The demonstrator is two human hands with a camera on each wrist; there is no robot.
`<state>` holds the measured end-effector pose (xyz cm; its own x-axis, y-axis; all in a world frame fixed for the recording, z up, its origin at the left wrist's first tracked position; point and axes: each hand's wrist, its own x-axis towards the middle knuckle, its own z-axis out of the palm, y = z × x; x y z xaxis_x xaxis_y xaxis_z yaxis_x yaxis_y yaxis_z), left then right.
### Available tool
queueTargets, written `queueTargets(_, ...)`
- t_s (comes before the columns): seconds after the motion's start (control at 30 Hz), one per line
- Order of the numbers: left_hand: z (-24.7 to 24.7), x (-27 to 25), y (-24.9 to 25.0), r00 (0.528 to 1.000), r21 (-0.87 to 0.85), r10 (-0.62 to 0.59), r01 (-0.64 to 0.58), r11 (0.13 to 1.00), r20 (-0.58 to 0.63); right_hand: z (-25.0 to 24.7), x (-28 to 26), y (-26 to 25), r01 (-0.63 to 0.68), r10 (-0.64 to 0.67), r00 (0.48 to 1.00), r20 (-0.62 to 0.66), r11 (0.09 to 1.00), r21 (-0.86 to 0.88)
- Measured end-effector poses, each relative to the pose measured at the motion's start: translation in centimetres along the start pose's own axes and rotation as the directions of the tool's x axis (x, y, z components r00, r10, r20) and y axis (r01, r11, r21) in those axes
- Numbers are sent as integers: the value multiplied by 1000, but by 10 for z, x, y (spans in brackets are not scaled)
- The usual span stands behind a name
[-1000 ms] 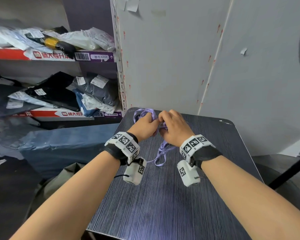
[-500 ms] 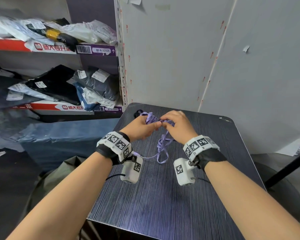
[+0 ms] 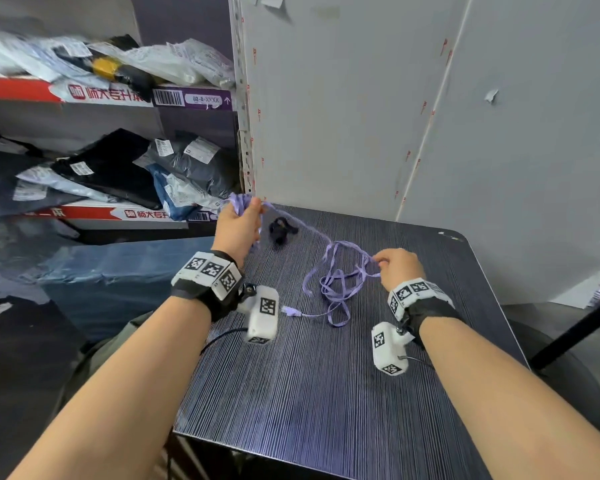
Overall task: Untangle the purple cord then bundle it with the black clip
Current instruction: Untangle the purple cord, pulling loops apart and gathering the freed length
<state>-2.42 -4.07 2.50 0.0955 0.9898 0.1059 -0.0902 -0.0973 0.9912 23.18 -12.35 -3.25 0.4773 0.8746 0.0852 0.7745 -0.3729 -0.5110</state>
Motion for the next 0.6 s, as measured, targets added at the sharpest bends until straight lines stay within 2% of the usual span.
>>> queueTargets(0.07, 1, 1, -2, 1000, -2, -2, 2, 1000, -1, 3, 2, -2, -10, 13, 1000, -24, 989, 147)
queueTargets(0.17, 7, -6, 2, 996, 6, -8, 8, 1000, 84, 4, 6, -11, 2, 28, 997, -73, 925, 380)
queueTargets(0.23, 12, -10, 6, 991, -2, -3, 4, 1000, 132, 0, 6, -24, 77, -18, 988, -152, 917, 392)
queueTargets(0.3, 18, -12, 10, 987, 5, -3, 2, 1000, 161, -4, 2, -43, 197, -138, 975, -173, 897, 396)
queueTargets(0.4, 31, -18, 15, 983, 33, 4, -10, 999, 186, -6, -9, -76, 308, -355, 935, -23, 777, 549)
queueTargets(0.47, 37, -20, 15, 977, 35, 31, -39, 999, 210, 0, -13, -89, 327, -455, 886, 87, 748, 578)
queueTargets(0.5, 39, -21, 15, 973, 36, 50, -60, 998, 225, 6, -12, -90, 318, -462, 880, 115, 750, 580)
queueTargets(0.6, 38, -24, 22, 966, 11, 86, -92, 996, 244, 20, -11, -82, 224, -365, 919, 150, 795, 563)
